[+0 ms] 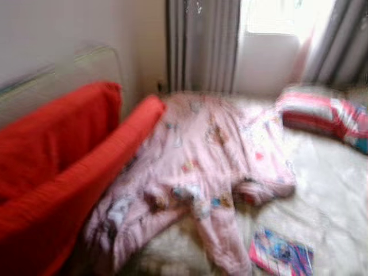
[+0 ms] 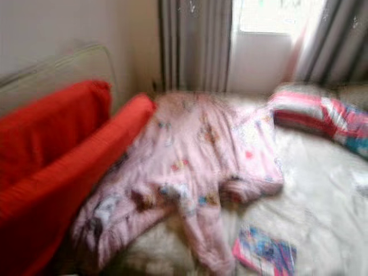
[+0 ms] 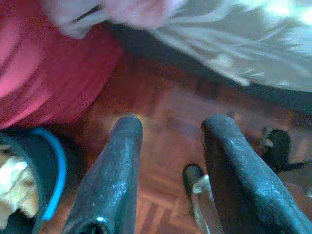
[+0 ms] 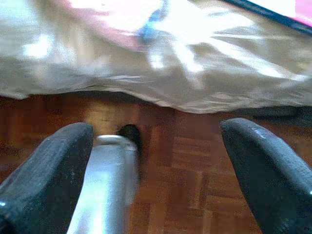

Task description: Clean up the room

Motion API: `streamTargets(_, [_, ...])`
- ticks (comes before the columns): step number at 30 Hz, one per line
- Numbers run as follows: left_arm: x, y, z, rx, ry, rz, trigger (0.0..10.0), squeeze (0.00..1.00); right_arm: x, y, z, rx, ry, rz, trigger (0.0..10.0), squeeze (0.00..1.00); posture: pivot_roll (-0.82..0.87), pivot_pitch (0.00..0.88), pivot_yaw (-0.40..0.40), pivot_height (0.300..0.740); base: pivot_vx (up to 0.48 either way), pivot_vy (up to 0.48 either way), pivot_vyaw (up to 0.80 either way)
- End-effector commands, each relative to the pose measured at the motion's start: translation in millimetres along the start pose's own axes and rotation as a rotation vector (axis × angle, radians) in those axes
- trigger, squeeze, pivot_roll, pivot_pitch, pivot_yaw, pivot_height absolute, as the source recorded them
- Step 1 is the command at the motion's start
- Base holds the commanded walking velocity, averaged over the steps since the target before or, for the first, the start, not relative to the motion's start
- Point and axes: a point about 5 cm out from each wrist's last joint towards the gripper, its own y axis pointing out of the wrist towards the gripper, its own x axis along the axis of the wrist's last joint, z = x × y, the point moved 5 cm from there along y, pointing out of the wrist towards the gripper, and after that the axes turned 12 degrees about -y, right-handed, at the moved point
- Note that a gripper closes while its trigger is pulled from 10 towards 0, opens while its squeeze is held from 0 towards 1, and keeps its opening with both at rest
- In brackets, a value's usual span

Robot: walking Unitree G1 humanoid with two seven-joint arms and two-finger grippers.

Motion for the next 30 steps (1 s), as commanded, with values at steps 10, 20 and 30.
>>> streamTargets(10, [-7.4, -2.4, 8.4, 0.019, 0.016, 0.024, 10.0, 0.00, 0.5, 0.4, 3.3, 0.004, 0.013, -0.002, 10.0, 0.00, -0.02, 0.000, 0.022, 0.717, 0.000, 0.000, -0.68])
streamTargets(20, [-9.0, -4.4, 17.2, 0.030, 0.002, 0.027, 10.0, 0.00, 1.7, 0.5, 2.0, -0.001, 0.020, -0.006, 10.0, 0.00, -0.02, 0.000, 0.020, 0.717, 0.000, 0.000, -0.68])
streamTargets(30, [-6.3, -2.8, 11.9, 0.024, 0.017, 0.022, 10.0, 0.00, 6.1, 0.6, 0.1, -0.018, 0.055, -0.031, 10.0, 0.00, -0.02, 0.000, 0.021, 0.717, 0.000, -0.150, 0.00])
